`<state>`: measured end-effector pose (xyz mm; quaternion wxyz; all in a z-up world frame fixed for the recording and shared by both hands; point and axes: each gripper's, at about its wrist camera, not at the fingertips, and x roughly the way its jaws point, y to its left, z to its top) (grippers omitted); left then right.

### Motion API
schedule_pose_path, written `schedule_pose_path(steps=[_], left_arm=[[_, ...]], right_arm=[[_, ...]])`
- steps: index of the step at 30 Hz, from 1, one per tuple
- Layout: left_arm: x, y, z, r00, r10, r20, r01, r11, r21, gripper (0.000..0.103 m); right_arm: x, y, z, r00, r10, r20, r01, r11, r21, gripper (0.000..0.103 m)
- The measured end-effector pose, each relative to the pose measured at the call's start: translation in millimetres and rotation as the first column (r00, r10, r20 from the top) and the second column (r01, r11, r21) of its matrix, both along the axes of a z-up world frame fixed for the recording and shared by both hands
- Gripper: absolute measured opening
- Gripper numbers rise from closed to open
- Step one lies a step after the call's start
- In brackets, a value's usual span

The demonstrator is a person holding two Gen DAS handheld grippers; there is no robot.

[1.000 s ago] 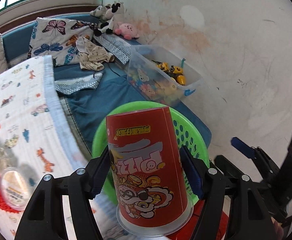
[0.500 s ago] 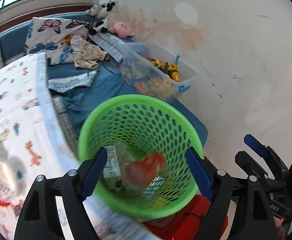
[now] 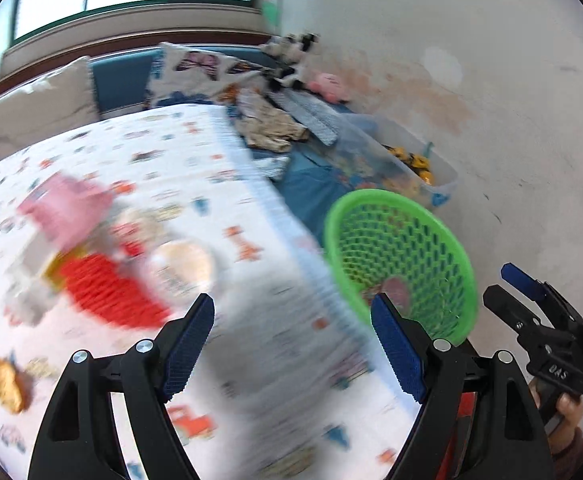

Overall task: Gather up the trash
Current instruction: 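Lower the red paper cup into the green basket with the left gripper, then grasp the bread crust with the left gripper while the right grasps the orange mesh net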

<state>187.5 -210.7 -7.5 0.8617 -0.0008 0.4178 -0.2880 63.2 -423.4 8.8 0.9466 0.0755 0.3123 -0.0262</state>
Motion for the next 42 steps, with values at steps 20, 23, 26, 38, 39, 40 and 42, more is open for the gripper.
schedule_pose_path(steps=[20, 23, 26, 38, 39, 40, 42], left_arm=[[6, 208, -50, 0.944, 0.327, 0.051, -0.331, 0.924, 0.191, 0.094], [12, 219, -62, 0.941, 0.336, 0.034, -0.334, 0.915, 0.225, 0.094], [18, 229, -73, 0.944, 0.330, -0.002, -0.321, 0.919, 0.228, 0.094], [38, 230, -88, 0.956, 0.292, -0.014, -0.281, 0.932, 0.228, 0.090], [38, 230, -87, 0.957, 0.290, -0.011, -0.280, 0.932, 0.229, 0.087], [38, 230, -87, 0.957, 0.291, -0.006, -0.281, 0.931, 0.232, 0.083], [37, 232, -86, 0.956, 0.292, 0.004, -0.285, 0.931, 0.229, 0.076]], right_arm=[[47, 101, -10, 0.977, 0.211, -0.032, -0.211, 0.977, 0.008, 0.087], [53, 113, -14, 0.971, 0.236, -0.044, -0.235, 0.972, 0.010, 0.087], [60, 127, -19, 0.964, 0.260, -0.061, -0.261, 0.965, 0.000, 0.087], [92, 171, -38, 0.922, 0.365, -0.127, -0.367, 0.930, 0.007, 0.087], [94, 175, -38, 0.919, 0.373, -0.128, -0.375, 0.927, 0.007, 0.087], [98, 181, -38, 0.914, 0.385, -0.129, -0.388, 0.922, 0.006, 0.087], [106, 192, -37, 0.903, 0.410, -0.127, -0.413, 0.911, -0.001, 0.086]])
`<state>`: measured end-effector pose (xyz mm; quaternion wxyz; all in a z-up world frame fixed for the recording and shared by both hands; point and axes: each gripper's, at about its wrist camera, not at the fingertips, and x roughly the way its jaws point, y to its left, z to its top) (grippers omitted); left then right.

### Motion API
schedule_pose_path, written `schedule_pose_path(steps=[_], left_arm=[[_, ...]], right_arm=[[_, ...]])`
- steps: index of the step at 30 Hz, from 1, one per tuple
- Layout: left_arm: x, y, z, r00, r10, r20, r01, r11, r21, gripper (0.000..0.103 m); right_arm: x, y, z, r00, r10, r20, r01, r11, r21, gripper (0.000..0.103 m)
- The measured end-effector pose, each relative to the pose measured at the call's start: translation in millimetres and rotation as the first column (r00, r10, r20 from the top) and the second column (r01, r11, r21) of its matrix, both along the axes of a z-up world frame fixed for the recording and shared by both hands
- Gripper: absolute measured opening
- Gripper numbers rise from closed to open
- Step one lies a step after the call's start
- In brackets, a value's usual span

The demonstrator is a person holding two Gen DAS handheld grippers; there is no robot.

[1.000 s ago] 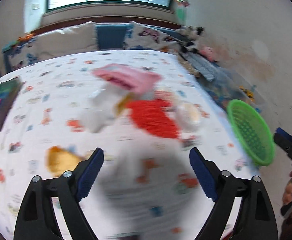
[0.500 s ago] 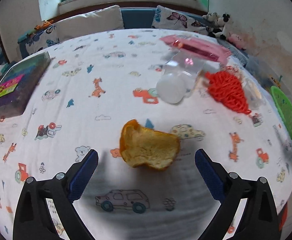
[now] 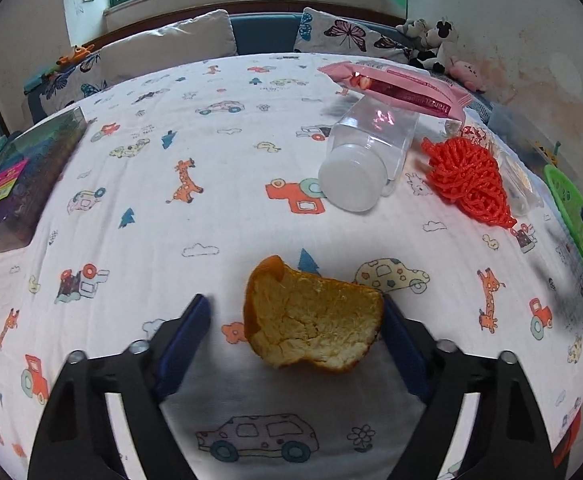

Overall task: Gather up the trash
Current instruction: 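Grasp the bread crust with the left gripper while the right grasps the orange mesh net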

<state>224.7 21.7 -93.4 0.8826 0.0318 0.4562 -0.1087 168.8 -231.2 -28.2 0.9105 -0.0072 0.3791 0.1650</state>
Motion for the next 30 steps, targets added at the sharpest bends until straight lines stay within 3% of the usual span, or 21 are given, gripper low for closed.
schedule_pose_path(steps=[2, 13, 21, 24, 30], left_arm=[[-1, 3, 1, 1.000, 0.002, 0.006, -0.002, 1.000, -0.010, 0.068], [-2, 13, 4, 1.000, 0.006, 0.010, -0.005, 0.999, -0.043, 0.053], [-5, 18, 7, 1.000, 0.012, 0.007, -0.012, 0.997, -0.074, 0.049], [-7, 19, 7, 1.000, 0.015, 0.005, -0.014, 0.996, -0.083, 0.047], [-13, 21, 12, 1.000, 0.018, 0.004, -0.017, 0.995, -0.096, 0.046]], right_arm=[[9, 11, 0, 1.000, 0.026, -0.001, -0.026, 1.000, -0.012, 0.083], [64, 57, -12, 0.993, 0.112, -0.031, -0.114, 0.990, -0.088, 0.066], [85, 80, -29, 0.992, 0.122, -0.041, -0.128, 0.972, -0.197, 0.061], [92, 83, -37, 0.994, 0.095, -0.049, -0.104, 0.965, -0.239, 0.054], [88, 78, -36, 0.996, 0.080, -0.034, -0.086, 0.967, -0.242, 0.043]])
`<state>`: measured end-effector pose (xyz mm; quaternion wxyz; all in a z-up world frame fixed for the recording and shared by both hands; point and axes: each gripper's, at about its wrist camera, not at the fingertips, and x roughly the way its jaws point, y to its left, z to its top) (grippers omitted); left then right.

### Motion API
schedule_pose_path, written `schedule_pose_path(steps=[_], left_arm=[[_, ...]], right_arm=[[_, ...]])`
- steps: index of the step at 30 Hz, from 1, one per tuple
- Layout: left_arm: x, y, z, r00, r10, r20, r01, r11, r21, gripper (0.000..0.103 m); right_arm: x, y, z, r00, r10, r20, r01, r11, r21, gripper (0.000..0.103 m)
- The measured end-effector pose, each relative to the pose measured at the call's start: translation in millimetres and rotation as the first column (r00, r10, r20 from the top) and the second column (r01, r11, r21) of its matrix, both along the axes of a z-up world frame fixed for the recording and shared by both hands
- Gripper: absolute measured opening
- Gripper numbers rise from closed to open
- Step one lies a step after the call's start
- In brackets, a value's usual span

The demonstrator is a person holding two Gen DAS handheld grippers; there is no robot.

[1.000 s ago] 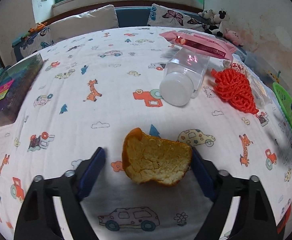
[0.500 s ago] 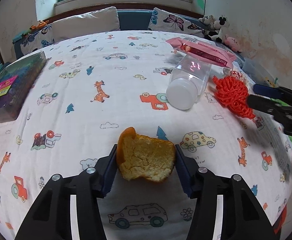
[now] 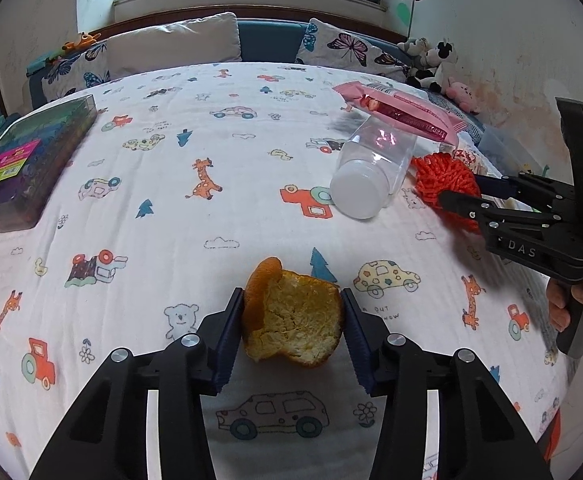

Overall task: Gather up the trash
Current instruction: 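Grasp the bread crust with the left gripper while the right grasps the orange mesh net, then drop the orange net and bread crust into the green basket with both grippers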

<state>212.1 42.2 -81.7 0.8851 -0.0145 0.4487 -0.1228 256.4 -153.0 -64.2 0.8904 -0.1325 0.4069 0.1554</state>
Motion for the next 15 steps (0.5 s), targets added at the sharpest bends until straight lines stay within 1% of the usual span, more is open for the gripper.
schedule_pose_path(steps=[1, 7, 15], left_arm=[[-1, 0, 1, 1.000, 0.001, 0.003, -0.001, 1.000, -0.001, 0.045], [-11, -1, 11, 1.000, -0.002, 0.016, 0.002, 1.000, -0.021, 0.044], [-28, -22, 33, 0.997, -0.055, 0.054, 0.058, 0.997, -0.057, 0.044]], right_arm=[[-2, -1, 2, 1.000, -0.002, 0.001, 0.002, 1.000, 0.015, 0.042], [-28, -18, 26, 1.000, -0.004, 0.015, 0.002, 0.990, 0.139, 0.041], [-70, -45, 51, 0.999, -0.023, 0.033, 0.014, 0.971, 0.238, 0.041]])
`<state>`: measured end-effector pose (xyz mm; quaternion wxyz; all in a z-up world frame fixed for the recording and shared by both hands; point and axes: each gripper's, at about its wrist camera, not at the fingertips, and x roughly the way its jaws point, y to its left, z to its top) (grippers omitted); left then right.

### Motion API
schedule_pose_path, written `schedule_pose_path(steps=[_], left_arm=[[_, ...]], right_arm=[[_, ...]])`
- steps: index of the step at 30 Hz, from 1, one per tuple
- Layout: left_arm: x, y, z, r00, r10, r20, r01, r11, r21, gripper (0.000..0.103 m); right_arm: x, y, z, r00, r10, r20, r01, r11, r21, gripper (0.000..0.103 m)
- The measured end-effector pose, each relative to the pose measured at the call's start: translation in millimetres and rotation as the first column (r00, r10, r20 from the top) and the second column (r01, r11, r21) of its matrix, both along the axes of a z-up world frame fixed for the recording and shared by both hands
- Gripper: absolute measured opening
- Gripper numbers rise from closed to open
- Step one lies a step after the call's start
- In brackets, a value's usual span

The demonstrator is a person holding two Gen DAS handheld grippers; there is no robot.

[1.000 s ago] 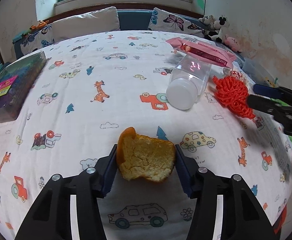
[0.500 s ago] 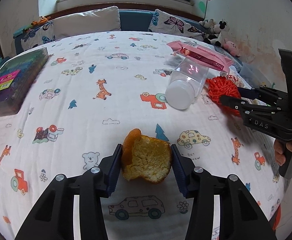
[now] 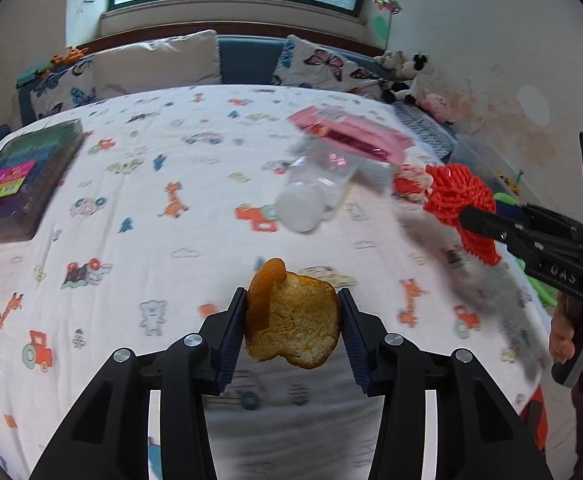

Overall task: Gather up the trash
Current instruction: 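Drop the orange net and bread crust into the green basket with both grippers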

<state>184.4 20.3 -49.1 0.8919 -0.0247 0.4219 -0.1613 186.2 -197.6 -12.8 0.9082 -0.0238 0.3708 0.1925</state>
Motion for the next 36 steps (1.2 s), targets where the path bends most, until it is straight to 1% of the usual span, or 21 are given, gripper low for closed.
schedule_pose_path(steps=[6, 11, 15, 18, 23, 26, 28, 30, 31, 32, 33, 34, 36], left_arm=[[-7, -33, 14, 0.997, -0.070, 0.025, 0.070, 0.997, -0.018, 0.044], [-7, -72, 24, 0.989, -0.143, 0.035, 0.144, 0.989, -0.024, 0.044], [-5, -110, 32, 0.978, -0.206, 0.044, 0.208, 0.978, -0.028, 0.044], [-2, -138, 35, 0.969, -0.245, 0.045, 0.246, 0.969, -0.025, 0.044], [1, -187, 42, 0.949, -0.312, 0.048, 0.313, 0.950, -0.021, 0.044], [3, -217, 45, 0.936, -0.348, 0.048, 0.349, 0.937, -0.020, 0.044], [4, -231, 47, 0.930, -0.366, 0.046, 0.367, 0.930, -0.018, 0.044], [5, -245, 47, 0.922, -0.384, 0.043, 0.385, 0.923, -0.017, 0.044], [6, -252, 48, 0.919, -0.392, 0.042, 0.393, 0.920, -0.015, 0.044], [7, -261, 48, 0.915, -0.401, 0.041, 0.401, 0.916, -0.014, 0.044], [8, -268, 49, 0.912, -0.408, 0.040, 0.408, 0.913, -0.012, 0.044], [9, -275, 49, 0.909, -0.415, 0.038, 0.416, 0.909, -0.011, 0.044], [11, -288, 48, 0.904, -0.427, 0.035, 0.427, 0.904, -0.010, 0.044]], right_arm=[[-30, -40, 16, 0.995, -0.088, 0.045, 0.087, 0.996, 0.027, 0.042], [-45, -95, 20, 0.976, -0.209, 0.055, 0.208, 0.978, 0.024, 0.042], [-53, -143, 18, 0.951, -0.307, 0.049, 0.307, 0.952, 0.010, 0.043], [-60, -181, 15, 0.922, -0.384, 0.044, 0.384, 0.923, -0.004, 0.044], [-72, -231, 3, 0.881, -0.474, 0.012, 0.474, 0.881, -0.005, 0.045], [-76, -252, -7, 0.866, -0.499, -0.021, 0.500, 0.866, 0.019, 0.048], [-80, -263, -12, 0.857, -0.515, -0.029, 0.516, 0.856, 0.030, 0.057], [-83, -271, -16, 0.848, -0.529, -0.032, 0.530, 0.848, 0.029, 0.058], [-85, -275, -18, 0.847, -0.531, -0.039, 0.532, 0.846, 0.038, 0.060], [-86, -278, -19, 0.846, -0.531, -0.045, 0.533, 0.844, 0.050, 0.062], [-87, -281, -19, 0.848, -0.528, -0.047, 0.530, 0.846, 0.067, 0.068], [-88, -282, -18, 0.848, -0.529, -0.042, 0.531, 0.844, 0.074, 0.070], [-93, -286, -16, 0.840, -0.542, -0.026, 0.542, 0.838, 0.066, 0.070]])
